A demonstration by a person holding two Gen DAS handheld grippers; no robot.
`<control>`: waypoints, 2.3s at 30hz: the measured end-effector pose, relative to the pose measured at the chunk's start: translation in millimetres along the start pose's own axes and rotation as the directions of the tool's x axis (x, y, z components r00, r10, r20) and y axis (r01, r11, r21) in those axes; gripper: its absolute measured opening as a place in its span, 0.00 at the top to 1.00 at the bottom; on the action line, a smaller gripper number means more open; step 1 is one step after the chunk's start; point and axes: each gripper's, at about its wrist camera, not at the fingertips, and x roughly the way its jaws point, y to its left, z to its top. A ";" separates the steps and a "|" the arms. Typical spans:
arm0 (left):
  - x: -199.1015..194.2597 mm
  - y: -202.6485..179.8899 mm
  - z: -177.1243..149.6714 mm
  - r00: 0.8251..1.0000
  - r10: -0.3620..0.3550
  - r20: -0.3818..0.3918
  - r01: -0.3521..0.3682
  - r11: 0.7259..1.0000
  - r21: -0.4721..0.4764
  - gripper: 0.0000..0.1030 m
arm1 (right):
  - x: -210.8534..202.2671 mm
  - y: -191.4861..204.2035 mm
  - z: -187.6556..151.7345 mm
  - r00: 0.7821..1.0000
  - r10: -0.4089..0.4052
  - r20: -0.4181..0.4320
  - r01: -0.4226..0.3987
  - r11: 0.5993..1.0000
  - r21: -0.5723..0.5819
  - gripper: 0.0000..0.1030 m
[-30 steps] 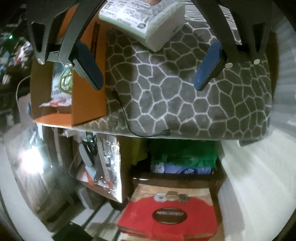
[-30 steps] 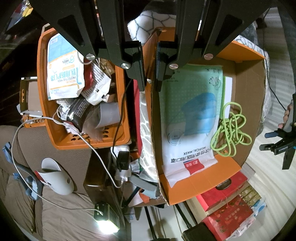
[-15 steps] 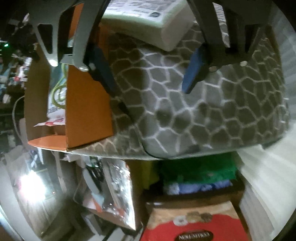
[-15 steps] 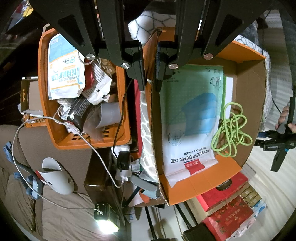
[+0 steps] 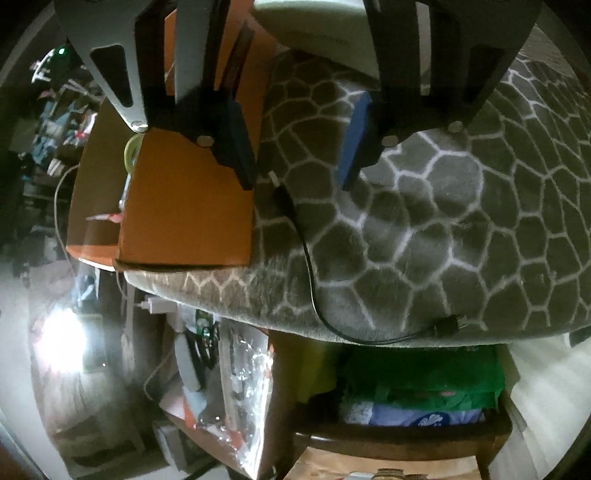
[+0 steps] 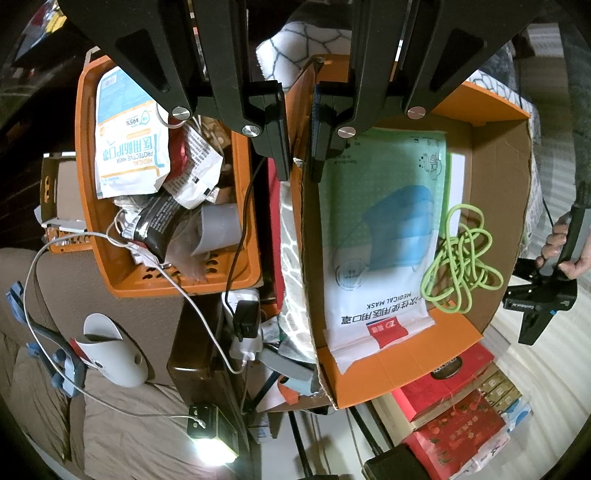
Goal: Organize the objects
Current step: 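Move the left tool to the black cable on the blanket and close, then lift the black cable with the left tool toward the cardboard box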
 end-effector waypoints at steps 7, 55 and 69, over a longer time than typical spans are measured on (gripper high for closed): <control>8.1 4.4 6.6 1.000 -0.020 0.011 0.020 0.997 -0.079 0.68 | 0.0 0.0 0.0 1.000 0.001 0.000 -0.001 1.000 0.000 0.91; -128.3 -29.0 -62.3 0.947 -0.175 0.269 0.136 0.978 0.156 1.00 | 4.6 1.6 5.2 1.000 0.007 -0.003 -0.007 1.000 0.014 0.91; -121.7 -36.3 -70.0 0.960 -0.065 0.271 0.014 0.983 0.185 1.00 | 4.0 1.3 5.5 1.000 0.007 0.000 -0.007 1.000 0.018 0.91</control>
